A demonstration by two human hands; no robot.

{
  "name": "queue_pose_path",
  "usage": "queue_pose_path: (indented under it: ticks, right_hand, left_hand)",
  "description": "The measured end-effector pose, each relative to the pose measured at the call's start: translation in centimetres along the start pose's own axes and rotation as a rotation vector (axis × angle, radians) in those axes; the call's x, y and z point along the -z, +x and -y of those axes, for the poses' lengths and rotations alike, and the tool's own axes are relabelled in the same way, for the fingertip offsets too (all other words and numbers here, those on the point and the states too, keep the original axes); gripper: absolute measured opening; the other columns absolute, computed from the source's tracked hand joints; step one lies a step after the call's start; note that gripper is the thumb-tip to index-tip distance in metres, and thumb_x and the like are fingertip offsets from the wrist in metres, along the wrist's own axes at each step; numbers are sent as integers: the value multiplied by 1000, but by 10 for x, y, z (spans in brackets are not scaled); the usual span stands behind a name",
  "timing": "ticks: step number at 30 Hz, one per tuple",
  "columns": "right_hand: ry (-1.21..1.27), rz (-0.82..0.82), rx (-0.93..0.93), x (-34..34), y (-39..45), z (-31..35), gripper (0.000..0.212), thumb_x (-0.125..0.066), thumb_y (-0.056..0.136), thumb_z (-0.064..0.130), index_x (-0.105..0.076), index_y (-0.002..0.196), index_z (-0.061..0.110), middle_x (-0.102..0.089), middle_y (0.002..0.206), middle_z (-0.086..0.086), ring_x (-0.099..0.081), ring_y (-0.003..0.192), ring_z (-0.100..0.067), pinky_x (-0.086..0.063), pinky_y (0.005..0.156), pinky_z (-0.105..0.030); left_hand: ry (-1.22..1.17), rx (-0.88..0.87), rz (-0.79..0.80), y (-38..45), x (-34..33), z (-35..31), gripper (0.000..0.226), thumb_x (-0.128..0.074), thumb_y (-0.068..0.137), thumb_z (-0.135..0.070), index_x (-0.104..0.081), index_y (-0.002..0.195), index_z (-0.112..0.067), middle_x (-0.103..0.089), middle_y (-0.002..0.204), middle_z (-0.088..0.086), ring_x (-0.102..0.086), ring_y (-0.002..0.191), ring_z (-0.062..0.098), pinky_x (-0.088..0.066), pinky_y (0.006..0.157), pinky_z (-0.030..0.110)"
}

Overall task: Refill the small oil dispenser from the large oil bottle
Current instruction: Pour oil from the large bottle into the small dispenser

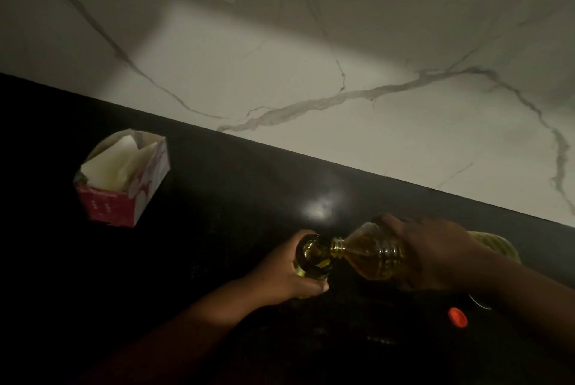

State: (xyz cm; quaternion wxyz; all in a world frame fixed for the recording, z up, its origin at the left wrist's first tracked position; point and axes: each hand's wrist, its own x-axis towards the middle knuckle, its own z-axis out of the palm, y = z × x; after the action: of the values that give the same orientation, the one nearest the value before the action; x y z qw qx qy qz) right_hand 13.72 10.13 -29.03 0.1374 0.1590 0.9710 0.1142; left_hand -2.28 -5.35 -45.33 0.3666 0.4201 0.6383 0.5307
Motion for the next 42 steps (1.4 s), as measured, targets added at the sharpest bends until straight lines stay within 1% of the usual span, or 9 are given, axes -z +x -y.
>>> queue_pose_path:
  ticks: [3,10,14,18,22,26,31,35,42]
  right_hand:
    - [-16,6,-4,1,1,1,94,-66,61,64,-20,140,36,-55,126,11,-56,111,-14,-43,87,-26]
    - [2,3,0,2,0,1,93,-66,62,65,-21,139,37,-54,126,13,-56,112,-13,-44,88,-28]
    - [4,-4,2,2,0,1,94,-66,61,66,-22,139,38,-53,127,14,-56,112,-13,-44,89,-28]
    - [-9,-7,6,0,1,0,94,-66,60,65,-21,138,38,-52,128,15,-55,113,-12,-44,88,-28]
    - [-10,5,1,-2,3,-2,96,-66,59,66,-20,139,37,-53,126,13,-55,113,-13,-44,88,-29]
    - [-7,10,-1,-1,3,-3,93,-65,58,67,-20,136,40,-52,126,15,-54,114,-12,-45,88,-28]
    - [-14,12,1,4,1,2,92,-67,63,64,-22,139,38,-52,127,14,-54,114,-12,-43,88,-27]
    - [-19,8,0,6,1,3,90,-66,63,64,-21,138,39,-53,127,14,-54,114,-12,-44,89,-28]
    - [-16,0,-5,4,1,1,89,-65,61,66,-20,135,42,-54,124,16,-55,111,-10,-43,84,-26]
  left_hand:
    - [-6,3,-5,0,-1,2,69,-86,66,-17,-47,116,-45,-65,114,-10,-62,109,1,-50,99,27]
    - [10,11,-2,0,1,1,70,-86,67,-18,-45,113,-51,-64,115,-12,-60,110,0,-49,99,25]
    - [-1,-1,-12,-1,-1,0,68,-85,69,-10,-46,112,-43,-65,110,-12,-62,104,-5,-48,93,15]
    - [-8,-2,-11,0,-1,2,69,-86,68,-12,-47,114,-44,-66,112,-10,-62,107,-2,-48,96,21]
    - [6,1,-6,0,0,0,68,-85,69,-11,-46,113,-44,-64,113,-11,-61,106,-5,-48,94,15]
    - [-6,-2,-2,-1,0,0,68,-85,69,-11,-47,114,-43,-65,114,-8,-62,108,0,-49,97,22]
    - [3,-3,-1,-1,0,1,69,-86,67,-16,-47,113,-49,-66,114,-8,-62,110,2,-49,101,29]
    - [28,10,0,0,0,0,75,-86,62,-29,-42,109,-68,-65,116,-11,-60,113,3,-49,103,32]
    - [20,39,19,-3,2,-4,70,-86,69,-17,-43,115,-48,-62,117,-12,-58,112,-1,-48,101,25]
